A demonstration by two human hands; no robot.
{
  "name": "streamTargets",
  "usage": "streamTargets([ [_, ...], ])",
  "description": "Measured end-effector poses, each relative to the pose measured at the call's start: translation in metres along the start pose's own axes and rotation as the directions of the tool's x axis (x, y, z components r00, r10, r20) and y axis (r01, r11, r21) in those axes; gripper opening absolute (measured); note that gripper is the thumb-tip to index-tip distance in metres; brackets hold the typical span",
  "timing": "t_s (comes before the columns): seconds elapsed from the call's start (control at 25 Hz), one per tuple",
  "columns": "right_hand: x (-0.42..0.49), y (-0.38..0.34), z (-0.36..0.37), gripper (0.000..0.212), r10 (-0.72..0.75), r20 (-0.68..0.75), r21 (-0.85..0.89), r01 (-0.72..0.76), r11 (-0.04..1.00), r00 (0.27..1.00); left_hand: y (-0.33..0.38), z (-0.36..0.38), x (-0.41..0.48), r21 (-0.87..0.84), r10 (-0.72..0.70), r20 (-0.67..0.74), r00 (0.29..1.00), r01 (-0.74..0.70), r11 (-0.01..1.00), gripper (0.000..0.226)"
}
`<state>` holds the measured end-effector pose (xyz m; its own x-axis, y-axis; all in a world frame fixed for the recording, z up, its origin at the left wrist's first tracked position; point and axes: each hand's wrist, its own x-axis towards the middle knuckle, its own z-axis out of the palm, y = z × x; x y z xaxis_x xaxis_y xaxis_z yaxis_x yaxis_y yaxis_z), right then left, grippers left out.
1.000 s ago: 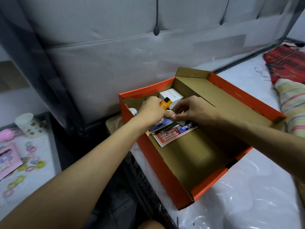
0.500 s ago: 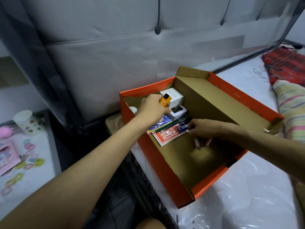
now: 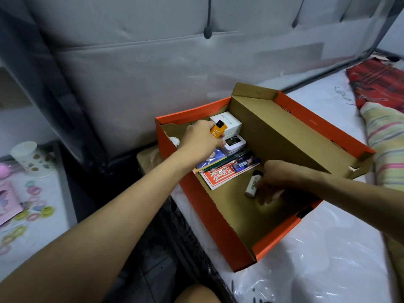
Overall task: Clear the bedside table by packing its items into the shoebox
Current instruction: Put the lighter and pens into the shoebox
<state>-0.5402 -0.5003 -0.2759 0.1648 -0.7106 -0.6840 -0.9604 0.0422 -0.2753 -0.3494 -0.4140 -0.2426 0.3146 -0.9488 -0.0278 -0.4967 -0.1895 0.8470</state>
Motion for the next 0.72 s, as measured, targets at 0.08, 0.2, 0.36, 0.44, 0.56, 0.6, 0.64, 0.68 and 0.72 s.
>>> streamTargets([
  [0.08,-0.003,0.003,0.003,0.022,-0.209,-0.084,-0.289,0.176,0.941,0.974,0.0,0.001,0.001,0.0,0.002,-0.003,1.0,-0.002,1.0,0.013],
  [0.2,-0.009,0.003,0.009,0.031,-0.393,0.008,-0.489,0.347,0.8,0.919,0.0,0.002,0.001,0.016,0.009,0.003,1.0,-0.009,1.0,0.013],
  [0.36,0.0,-0.001,0.011,0.033,-0.412,-0.037,-0.588,0.314,0.746,0.91,-0.002,0.001,0.001,0.027,0.013,0.005,1.0,-0.013,1.0,0.012],
  [0.44,0.007,-0.004,0.008,0.038,-0.41,-0.093,-0.572,0.288,0.768,0.907,-0.002,0.001,0.001,0.028,0.017,0.003,1.0,-0.018,0.999,0.011],
  [0.56,0.015,-0.004,0.005,0.041,-0.431,-0.149,-0.577,0.276,0.769,0.89,-0.001,0.0,0.002,0.059,0.019,0.018,1.0,-0.02,0.998,0.013],
  [0.6,0.018,-0.003,0.005,0.041,-0.431,-0.16,-0.571,0.273,0.774,0.888,-0.002,0.0,0.002,0.085,0.015,0.026,1.0,-0.017,0.996,0.014],
  [0.64,0.02,-0.002,0.005,0.042,-0.43,-0.17,-0.559,0.273,0.783,0.887,-0.002,0.0,0.003,0.12,0.011,0.033,0.999,-0.015,0.993,0.015],
  [0.68,0.022,-0.002,0.005,0.042,-0.431,-0.186,-0.545,0.272,0.793,0.883,-0.002,0.002,0.004,0.161,0.008,0.038,0.999,-0.014,0.987,0.015],
  [0.72,0.024,-0.002,0.005,0.043,-0.434,-0.204,-0.538,0.27,0.799,0.877,-0.002,0.003,0.005,0.2,0.006,0.042,0.999,-0.015,0.98,0.014],
])
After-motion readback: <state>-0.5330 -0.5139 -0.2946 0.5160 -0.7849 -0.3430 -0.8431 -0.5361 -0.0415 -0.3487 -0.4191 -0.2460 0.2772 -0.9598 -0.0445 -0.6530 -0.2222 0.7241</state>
